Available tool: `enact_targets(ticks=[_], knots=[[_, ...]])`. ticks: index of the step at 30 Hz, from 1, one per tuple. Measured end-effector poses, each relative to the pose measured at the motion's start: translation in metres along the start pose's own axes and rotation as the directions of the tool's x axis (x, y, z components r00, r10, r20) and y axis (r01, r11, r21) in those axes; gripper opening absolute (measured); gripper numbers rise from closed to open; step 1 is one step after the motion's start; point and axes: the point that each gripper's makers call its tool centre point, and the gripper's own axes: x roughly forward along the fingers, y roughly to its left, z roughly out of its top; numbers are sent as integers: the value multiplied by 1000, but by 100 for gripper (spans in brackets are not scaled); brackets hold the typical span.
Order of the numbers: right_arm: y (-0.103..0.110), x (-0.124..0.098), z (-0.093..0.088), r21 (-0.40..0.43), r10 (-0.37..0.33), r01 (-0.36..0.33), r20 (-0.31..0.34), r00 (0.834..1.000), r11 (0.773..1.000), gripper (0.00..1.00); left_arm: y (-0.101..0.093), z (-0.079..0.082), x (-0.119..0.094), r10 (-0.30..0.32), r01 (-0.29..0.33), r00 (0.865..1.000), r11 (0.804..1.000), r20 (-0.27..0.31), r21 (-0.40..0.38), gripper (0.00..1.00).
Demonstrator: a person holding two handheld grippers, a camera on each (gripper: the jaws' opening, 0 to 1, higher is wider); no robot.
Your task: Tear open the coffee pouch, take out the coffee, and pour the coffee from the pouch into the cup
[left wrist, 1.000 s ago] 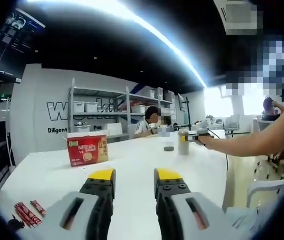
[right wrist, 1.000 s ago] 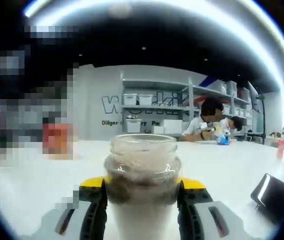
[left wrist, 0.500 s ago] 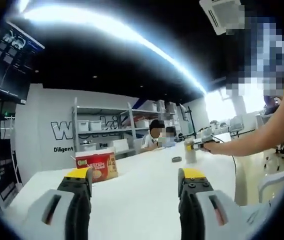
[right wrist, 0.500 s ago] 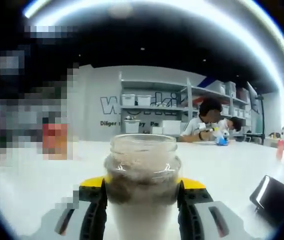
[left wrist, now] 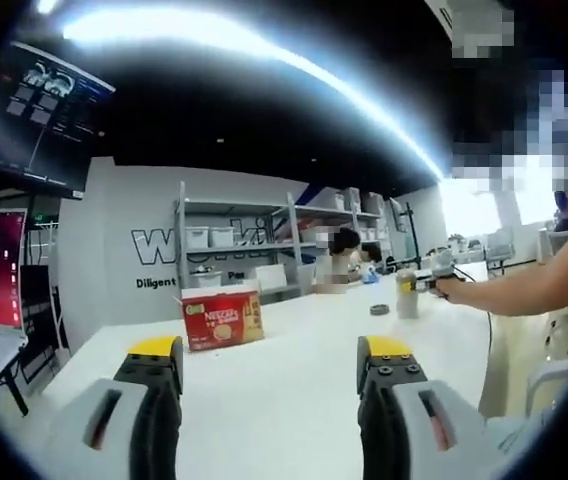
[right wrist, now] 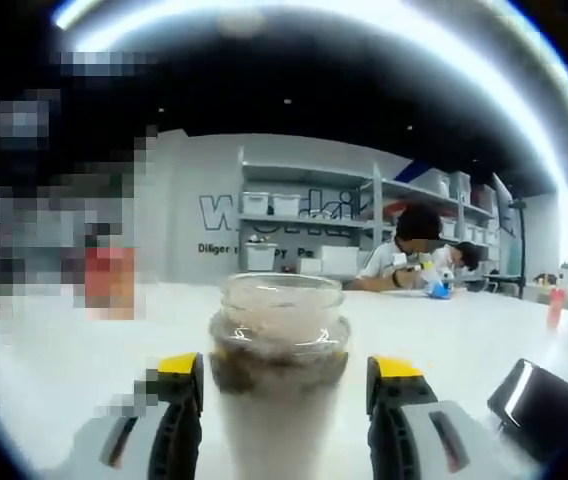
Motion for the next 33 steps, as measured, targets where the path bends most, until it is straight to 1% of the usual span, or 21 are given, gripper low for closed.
enact_targets(ticks=[2, 6, 7, 9, 10, 11, 12, 14, 16, 17, 19, 21, 22, 23, 25, 26, 27, 29, 30, 33], knots=[[3, -9, 5, -3, -4, 4, 17, 1000, 1000, 72, 4, -3, -5, 14, -14, 1000, 1000, 0, -2, 73], [21, -47, 11, -42, -21, 24, 54, 998, 999, 78, 14, -5, -16, 52, -52, 999, 998, 15, -23, 73], [26, -58, 14, -47, -28, 33, 86, 996, 998, 79, 14, -4, -18, 56, -55, 998, 998, 20, -31, 73], [38, -81, 14, -41, -31, 35, 105, 994, 999, 81, 15, -4, -20, 59, -57, 998, 997, 34, -46, 74], [39, -84, 15, -36, -32, 36, 114, 993, 999, 82, 14, -4, -21, 60, -58, 998, 997, 37, -46, 74], [47, -96, 18, -23, -27, 30, 134, 991, 999, 83, 13, -3, -22, 62, -60, 997, 997, 39, -42, 74], [49, -99, 19, -22, -25, 28, 136, 990, 999, 84, 13, -3, -23, 64, -63, 997, 997, 37, -38, 74], [70, -123, 28, -18, -8, 11, 173, 985, 1000, 85, 15, -2, -27, 74, -73, 997, 997, 32, -29, 75], [85, -141, 38, -2, -1, 2, 204, 979, 1000, 86, 16, -1, -32, 86, -85, 996, 996, 34, -25, 74], [97, -150, 44, 12, 20, -24, 229, 973, 1000, 86, 17, 0, -35, 94, -93, 995, 995, 39, -22, 74], [118, -167, 53, 30, 49, -58, 250, 967, 998, 87, 19, 1, -39, 108, -108, 993, 994, 42, -16, 74], [139, -181, 60, 16, 84, -92, 260, 962, 996, 86, 20, 2, -43, 122, -121, 992, 993, 46, -14, 74], [149, -188, 63, 13, 92, -98, 265, 960, 995, 86, 20, 2, -45, 127, -126, 991, 992, 51, -13, 74], [163, -196, 68, 2, 111, -116, 273, 956, 993, 86, 21, 3, -47, 132, -131, 989, 991, 58, -21, 74], [177, -206, 72, -6, 122, -125, 283, 951, 992, 87, 21, 3, -49, 135, -134, 989, 991, 66, -30, 74], [191, -214, 76, -14, 133, -135, 294, 947, 991, 88, 21, 3, -49, 138, -136, 988, 990, 68, -32, 74], [194, -215, 77, -15, 137, -138, 295, 946, 990, 88, 21, 3, -50, 139, -137, 988, 990, 69, -33, 74], [218, -227, 79, -32, 168, -166, 300, 939, 986, 88, 20, 3, -50, 138, -136, 988, 990, 72, -35, 74], [224, -230, 79, -34, 178, -175, 299, 938, 984, 88, 19, 3, -50, 137, -135, 988, 990, 73, -37, 74], [254, -245, 78, -45, 216, -213, 295, 931, 976, 87, 16, 6, -53, 135, -133, 988, 991, 78, -34, 74]])
